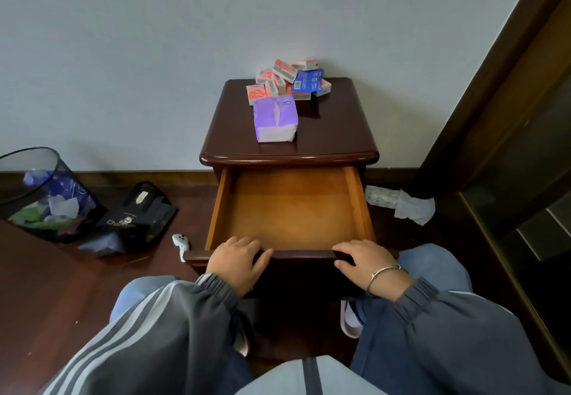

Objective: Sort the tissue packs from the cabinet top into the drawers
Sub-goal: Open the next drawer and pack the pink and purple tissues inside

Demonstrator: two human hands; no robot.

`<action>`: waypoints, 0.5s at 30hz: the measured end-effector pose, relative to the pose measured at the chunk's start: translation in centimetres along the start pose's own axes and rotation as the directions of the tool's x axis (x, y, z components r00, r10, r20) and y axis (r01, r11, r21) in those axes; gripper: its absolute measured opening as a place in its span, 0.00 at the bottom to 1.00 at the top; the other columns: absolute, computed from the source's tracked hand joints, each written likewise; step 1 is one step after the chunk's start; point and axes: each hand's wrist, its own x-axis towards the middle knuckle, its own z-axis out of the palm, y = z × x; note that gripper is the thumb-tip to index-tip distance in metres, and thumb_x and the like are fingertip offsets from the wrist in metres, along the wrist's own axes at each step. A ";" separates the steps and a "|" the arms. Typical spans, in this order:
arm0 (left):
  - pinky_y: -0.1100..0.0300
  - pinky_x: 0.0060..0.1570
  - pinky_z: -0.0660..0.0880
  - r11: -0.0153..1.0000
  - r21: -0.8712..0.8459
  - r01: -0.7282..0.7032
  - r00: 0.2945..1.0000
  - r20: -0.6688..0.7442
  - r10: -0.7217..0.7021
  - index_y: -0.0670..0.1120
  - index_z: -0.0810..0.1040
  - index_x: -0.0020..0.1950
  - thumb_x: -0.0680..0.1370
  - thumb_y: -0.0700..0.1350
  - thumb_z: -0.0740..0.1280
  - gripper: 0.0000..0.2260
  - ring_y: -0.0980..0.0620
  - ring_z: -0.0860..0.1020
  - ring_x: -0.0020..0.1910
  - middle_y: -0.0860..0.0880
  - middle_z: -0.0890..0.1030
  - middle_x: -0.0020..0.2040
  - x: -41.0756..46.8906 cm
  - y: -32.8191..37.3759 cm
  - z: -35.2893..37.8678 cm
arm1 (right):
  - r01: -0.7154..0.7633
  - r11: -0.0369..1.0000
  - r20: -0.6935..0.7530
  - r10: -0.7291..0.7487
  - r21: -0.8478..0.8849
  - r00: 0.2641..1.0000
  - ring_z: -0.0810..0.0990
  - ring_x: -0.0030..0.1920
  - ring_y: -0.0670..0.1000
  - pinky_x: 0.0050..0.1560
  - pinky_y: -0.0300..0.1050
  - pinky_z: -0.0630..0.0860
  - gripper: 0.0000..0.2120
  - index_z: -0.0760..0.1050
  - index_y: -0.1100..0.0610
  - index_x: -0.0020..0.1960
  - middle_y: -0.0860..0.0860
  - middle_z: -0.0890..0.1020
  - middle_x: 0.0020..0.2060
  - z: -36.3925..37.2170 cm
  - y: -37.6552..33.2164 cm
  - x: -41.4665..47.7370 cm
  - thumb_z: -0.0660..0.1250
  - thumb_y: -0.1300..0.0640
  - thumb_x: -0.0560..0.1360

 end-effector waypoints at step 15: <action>0.58 0.43 0.75 0.902 -0.417 0.114 0.984 -0.080 -0.161 0.48 0.78 0.53 0.81 0.54 0.57 0.14 0.55 0.78 0.42 0.54 0.81 0.44 8.9 -3.3 -3.8 | -0.139 0.971 -0.332 0.198 0.193 0.922 0.59 0.74 0.56 0.72 0.53 0.60 0.29 0.59 0.55 0.74 0.55 0.62 0.73 -9.3 3.8 12.6 0.60 0.45 0.77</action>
